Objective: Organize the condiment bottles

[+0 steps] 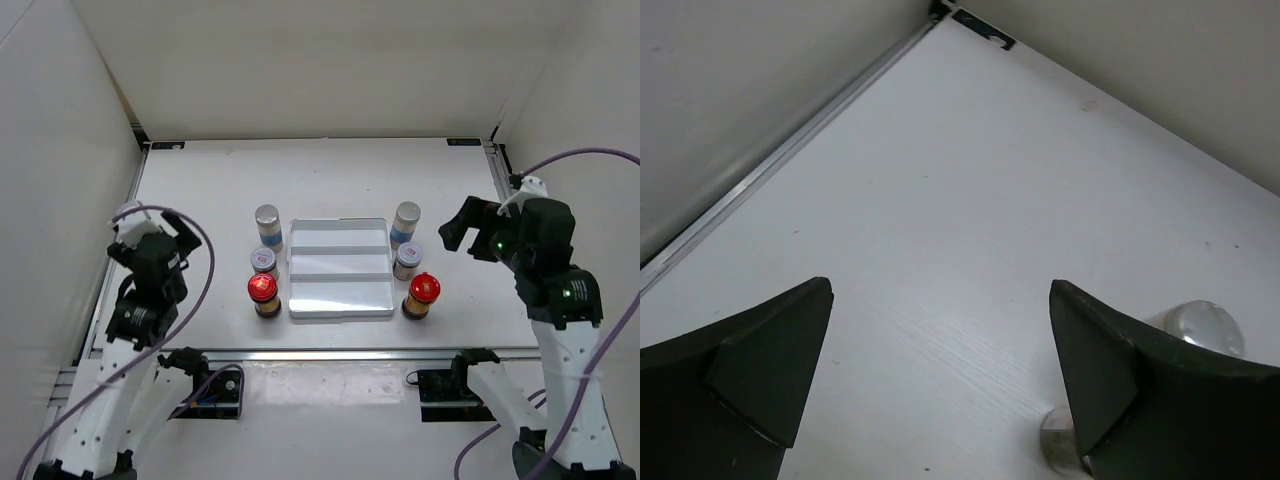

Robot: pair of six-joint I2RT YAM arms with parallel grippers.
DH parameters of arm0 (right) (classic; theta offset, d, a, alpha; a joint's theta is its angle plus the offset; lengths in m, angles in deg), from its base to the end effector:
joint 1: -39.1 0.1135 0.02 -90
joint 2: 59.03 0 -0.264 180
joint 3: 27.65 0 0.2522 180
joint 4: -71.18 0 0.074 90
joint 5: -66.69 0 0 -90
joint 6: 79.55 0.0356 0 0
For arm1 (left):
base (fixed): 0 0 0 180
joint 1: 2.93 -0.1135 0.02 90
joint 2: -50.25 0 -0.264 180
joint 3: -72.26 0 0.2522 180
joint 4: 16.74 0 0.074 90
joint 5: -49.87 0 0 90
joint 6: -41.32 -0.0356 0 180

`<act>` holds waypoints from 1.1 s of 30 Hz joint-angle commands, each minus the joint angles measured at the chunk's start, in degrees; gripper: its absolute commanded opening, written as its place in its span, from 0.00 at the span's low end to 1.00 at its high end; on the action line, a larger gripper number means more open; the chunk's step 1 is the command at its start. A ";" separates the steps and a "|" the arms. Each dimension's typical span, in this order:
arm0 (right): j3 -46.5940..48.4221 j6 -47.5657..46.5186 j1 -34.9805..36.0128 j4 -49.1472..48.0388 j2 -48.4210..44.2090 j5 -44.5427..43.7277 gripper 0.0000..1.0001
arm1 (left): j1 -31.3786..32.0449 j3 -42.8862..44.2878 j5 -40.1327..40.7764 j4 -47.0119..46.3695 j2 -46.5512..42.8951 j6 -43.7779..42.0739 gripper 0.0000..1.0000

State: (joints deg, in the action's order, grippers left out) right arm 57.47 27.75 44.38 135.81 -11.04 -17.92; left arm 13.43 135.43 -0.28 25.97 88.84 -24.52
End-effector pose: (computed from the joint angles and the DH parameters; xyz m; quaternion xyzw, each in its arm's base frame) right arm 0.1406 0.0163 0.4114 0.0652 0.8518 0.1409 0.5003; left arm 0.1401 -0.0173 0.3515 -0.2513 0.7458 0.0678 0.6132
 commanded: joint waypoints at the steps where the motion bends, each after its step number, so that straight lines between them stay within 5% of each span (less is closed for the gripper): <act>1: 0.10 -0.18 1.66 2.57 -3.16 -8.18 1.00 | 0.43 -2.91 9.03 2.97 -7.38 -0.73 1.00; 5: -4.98 4.85 2.28 4.32 -2.21 -10.40 1.00 | 4.54 -3.54 1.05 2.16 -8.71 -8.15 1.00; 12: -10.53 1.41 2.28 3.80 -1.14 4.98 1.00 | 5.88 -2.91 -5.84 0.85 -4.50 -7.49 1.00; 33: -19.58 26.65 26.45 7.05 8.26 -24.81 0.95 | 5.88 -1.60 -8.82 0.85 0.96 -5.18 1.00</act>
State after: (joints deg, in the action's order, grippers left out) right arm 37.88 49.76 69.53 141.56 -3.46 -35.47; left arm 19.07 132.02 -8.47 27.39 89.56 -30.16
